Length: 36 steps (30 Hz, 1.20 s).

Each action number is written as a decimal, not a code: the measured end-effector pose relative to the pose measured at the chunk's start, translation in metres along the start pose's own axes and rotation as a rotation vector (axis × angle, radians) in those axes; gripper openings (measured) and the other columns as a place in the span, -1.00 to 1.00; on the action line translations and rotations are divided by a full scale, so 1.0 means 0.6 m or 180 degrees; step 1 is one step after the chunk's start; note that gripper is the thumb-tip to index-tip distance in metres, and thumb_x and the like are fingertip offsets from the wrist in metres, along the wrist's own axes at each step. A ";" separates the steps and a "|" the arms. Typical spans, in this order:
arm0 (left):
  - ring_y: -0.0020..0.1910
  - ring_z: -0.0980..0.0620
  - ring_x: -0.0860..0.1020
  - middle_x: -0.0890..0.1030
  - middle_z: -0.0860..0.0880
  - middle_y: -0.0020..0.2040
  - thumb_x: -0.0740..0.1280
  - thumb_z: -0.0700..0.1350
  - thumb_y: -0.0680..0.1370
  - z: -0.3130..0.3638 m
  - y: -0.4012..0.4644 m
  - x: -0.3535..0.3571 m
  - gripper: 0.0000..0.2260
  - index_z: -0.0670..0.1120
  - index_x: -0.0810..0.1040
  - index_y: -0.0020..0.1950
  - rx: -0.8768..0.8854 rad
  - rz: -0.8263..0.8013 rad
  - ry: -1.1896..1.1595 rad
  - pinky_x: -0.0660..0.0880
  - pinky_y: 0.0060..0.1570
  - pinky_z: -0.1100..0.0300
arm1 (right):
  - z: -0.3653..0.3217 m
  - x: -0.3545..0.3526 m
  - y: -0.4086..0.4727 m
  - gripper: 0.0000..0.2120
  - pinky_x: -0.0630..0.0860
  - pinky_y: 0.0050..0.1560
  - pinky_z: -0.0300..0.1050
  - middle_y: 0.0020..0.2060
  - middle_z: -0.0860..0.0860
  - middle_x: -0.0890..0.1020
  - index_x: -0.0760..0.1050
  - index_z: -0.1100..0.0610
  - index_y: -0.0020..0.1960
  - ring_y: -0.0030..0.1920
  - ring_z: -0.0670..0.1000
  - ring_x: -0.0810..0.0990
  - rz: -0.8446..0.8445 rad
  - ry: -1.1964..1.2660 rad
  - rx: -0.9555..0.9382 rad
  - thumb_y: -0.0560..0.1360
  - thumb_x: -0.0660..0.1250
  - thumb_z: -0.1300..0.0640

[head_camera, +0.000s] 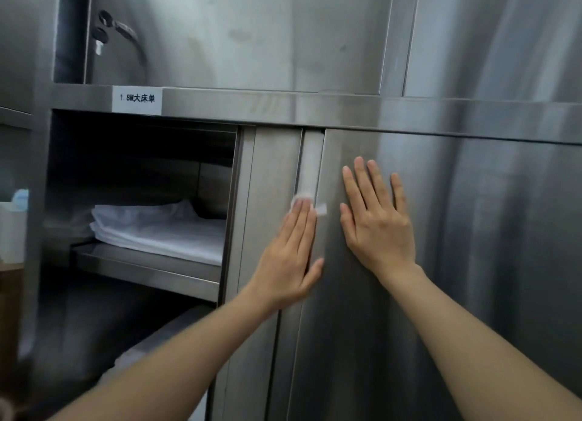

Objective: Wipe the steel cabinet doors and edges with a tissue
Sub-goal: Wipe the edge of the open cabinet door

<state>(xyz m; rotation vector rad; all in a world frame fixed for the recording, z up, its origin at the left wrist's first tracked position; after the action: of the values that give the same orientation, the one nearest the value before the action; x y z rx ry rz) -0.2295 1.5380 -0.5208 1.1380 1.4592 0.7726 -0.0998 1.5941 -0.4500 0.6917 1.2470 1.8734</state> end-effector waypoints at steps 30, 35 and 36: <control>0.60 -0.18 -0.07 -0.04 -0.29 0.59 0.03 0.04 0.66 0.026 -0.120 0.037 -0.38 -0.30 -0.08 0.57 -0.0013 -0.0348 -0.0032 -0.12 0.58 0.03 | -0.090 -0.096 -0.223 -0.43 0.00 0.57 0.20 0.58 0.22 0.09 0.07 0.23 0.60 0.59 0.16 0.03 -0.0694 0.0398 0.0635 0.65 0.09 0.07; 0.59 -0.23 -0.05 -0.02 -0.35 0.58 0.07 -0.01 0.65 0.017 -0.113 0.035 -0.38 -0.36 -0.03 0.57 0.0052 -0.0281 -0.0076 -0.06 0.58 -0.05 | -0.158 -0.088 -0.347 -0.41 0.03 0.56 0.22 0.59 0.20 0.07 0.08 0.21 0.60 0.59 0.16 0.03 -0.1017 0.0343 0.0448 0.64 0.13 0.05; 0.59 -0.24 -0.04 -0.01 -0.35 0.58 0.08 -0.02 0.65 0.014 -0.110 0.035 -0.38 -0.37 -0.02 0.57 0.0076 -0.0255 -0.0047 -0.06 0.58 -0.05 | -0.165 -0.078 -0.361 -0.40 0.04 0.55 0.23 0.59 0.20 0.07 0.09 0.21 0.60 0.59 0.16 0.03 -0.1058 0.0316 0.0421 0.63 0.14 0.05</control>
<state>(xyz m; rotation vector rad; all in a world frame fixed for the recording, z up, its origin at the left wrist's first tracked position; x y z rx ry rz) -0.2361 1.5349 -0.5905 1.0941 1.4960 0.6915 -0.0859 1.5540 -0.6891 0.4311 1.4615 1.5781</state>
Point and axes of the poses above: each hand's wrist, its own y-axis towards the middle knuckle, its own x-axis out of the palm, z = x × y, the point moved 6 cm from there along y, towards the middle knuckle
